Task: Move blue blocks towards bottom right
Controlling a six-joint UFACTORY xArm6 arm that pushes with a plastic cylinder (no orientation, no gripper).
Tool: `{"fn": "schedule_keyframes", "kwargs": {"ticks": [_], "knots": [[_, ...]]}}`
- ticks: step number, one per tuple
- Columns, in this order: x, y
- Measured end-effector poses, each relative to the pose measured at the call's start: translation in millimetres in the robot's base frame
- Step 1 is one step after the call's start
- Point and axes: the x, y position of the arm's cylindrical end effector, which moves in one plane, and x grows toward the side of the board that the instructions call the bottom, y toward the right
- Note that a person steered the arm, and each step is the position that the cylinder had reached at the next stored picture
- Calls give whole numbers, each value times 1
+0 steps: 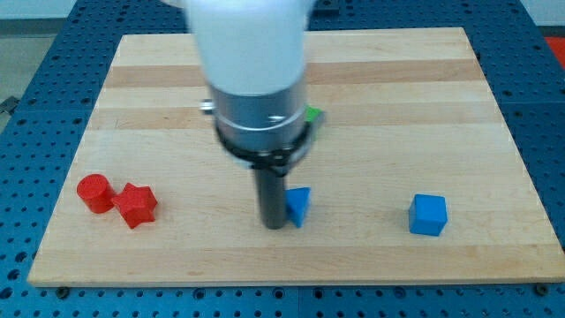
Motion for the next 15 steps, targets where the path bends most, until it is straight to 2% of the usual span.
{"fn": "schedule_keyframes", "kwargs": {"ticks": [1, 2, 3, 4, 5, 7, 8, 9, 10, 11, 12, 15], "knots": [[-1, 46], [-1, 43], [-2, -9], [-31, -10], [-47, 26], [-19, 107], [-22, 116], [-35, 84], [-24, 47], [19, 45], [33, 63], [33, 144]]}}
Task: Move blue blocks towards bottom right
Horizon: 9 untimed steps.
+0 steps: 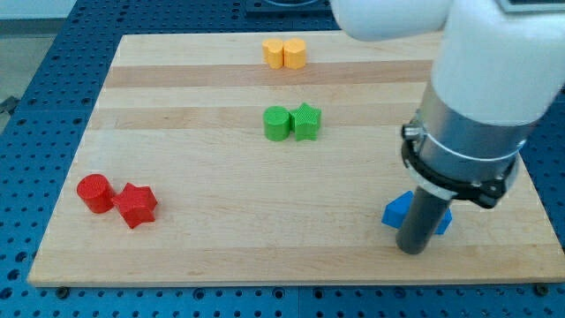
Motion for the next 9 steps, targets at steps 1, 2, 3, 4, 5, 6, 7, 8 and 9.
{"fn": "schedule_keyframes", "kwargs": {"ticks": [1, 2, 3, 4, 5, 6, 7, 8, 9], "knots": [[0, 4], [1, -38], [-19, -75], [-48, -73], [-49, -46], [-49, -24], [-49, -3], [-49, 2], [-49, -26]]}}
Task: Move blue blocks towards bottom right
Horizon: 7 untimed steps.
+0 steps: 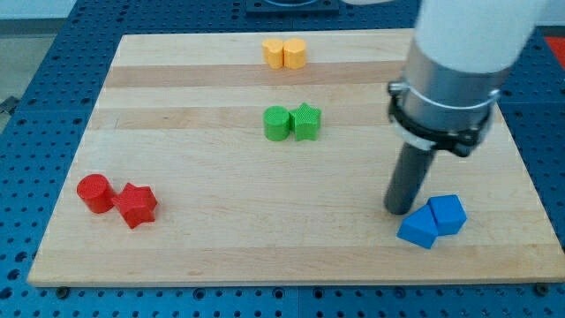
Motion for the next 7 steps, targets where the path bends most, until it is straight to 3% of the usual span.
{"fn": "schedule_keyframes", "kwargs": {"ticks": [3, 7], "knots": [[14, -72], [30, -66]]}}
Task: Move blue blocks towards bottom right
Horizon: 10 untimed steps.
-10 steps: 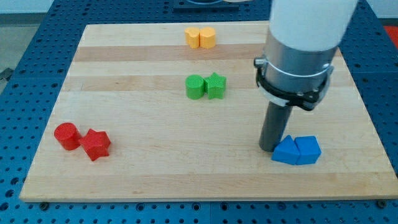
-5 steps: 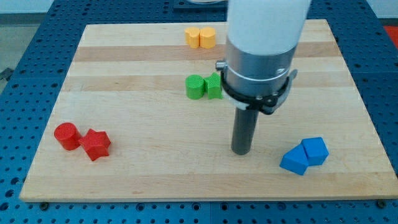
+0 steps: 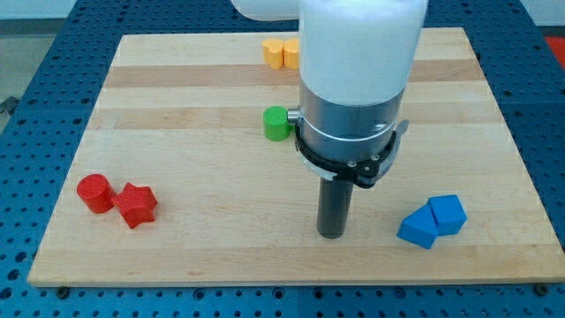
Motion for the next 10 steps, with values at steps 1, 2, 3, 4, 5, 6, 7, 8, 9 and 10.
{"fn": "schedule_keyframes", "kwargs": {"ticks": [1, 2, 3, 4, 5, 6, 7, 8, 9, 10], "knots": [[0, 13], [0, 18], [15, 15], [37, 19], [36, 49], [24, 81], [16, 106], [16, 115], [21, 103], [20, 68]]}}
